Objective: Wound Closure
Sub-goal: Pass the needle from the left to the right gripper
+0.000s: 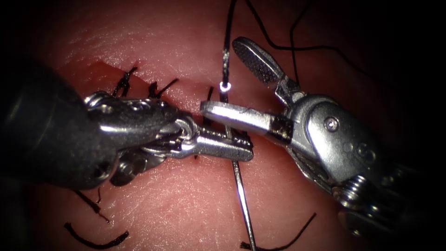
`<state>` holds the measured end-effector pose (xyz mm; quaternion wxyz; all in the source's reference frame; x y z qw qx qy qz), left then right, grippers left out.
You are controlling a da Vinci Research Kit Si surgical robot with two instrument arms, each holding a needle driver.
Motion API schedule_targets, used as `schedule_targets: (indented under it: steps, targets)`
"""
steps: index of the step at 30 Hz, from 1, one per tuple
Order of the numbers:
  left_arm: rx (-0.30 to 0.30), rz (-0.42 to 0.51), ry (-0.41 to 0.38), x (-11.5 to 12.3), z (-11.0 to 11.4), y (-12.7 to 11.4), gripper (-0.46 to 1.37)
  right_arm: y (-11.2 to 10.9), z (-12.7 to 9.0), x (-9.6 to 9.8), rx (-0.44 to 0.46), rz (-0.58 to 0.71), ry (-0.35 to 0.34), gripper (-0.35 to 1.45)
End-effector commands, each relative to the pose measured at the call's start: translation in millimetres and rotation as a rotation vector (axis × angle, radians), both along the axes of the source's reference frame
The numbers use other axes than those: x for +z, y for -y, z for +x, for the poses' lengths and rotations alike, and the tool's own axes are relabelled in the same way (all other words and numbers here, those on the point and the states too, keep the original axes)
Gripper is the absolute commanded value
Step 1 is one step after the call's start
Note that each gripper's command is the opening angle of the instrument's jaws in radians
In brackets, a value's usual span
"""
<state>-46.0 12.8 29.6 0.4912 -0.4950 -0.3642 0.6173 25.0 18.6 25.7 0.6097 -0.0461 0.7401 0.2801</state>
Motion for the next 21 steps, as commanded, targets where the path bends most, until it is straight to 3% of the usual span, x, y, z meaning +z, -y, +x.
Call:
schedule_targets:
  steps: [1,9,15,21]
  targets:
    - [-0.001,0.011,0.005,-0.1,0.0,-0.1,-0.35,0.1,-0.1,0.0,0.0,0.001,0.0,0.8]
    - [0.014,0.025,-0.009,-0.5,0.0,-0.6,-0.35,0.1,-0.3,-0.2,-0.033,0.05,0.0,0.83]
    - [0.074,-0.03,-0.049,-0.4,0.0,-0.7,-0.35,0.0,-0.3,-0.3,-0.116,0.169,0.021,0.79]
    - [0.108,-0.08,-0.085,-0.3,0.0,-0.9,-0.35,-0.4,-0.4,-0.3,-0.14,0.212,0.031,0.77]
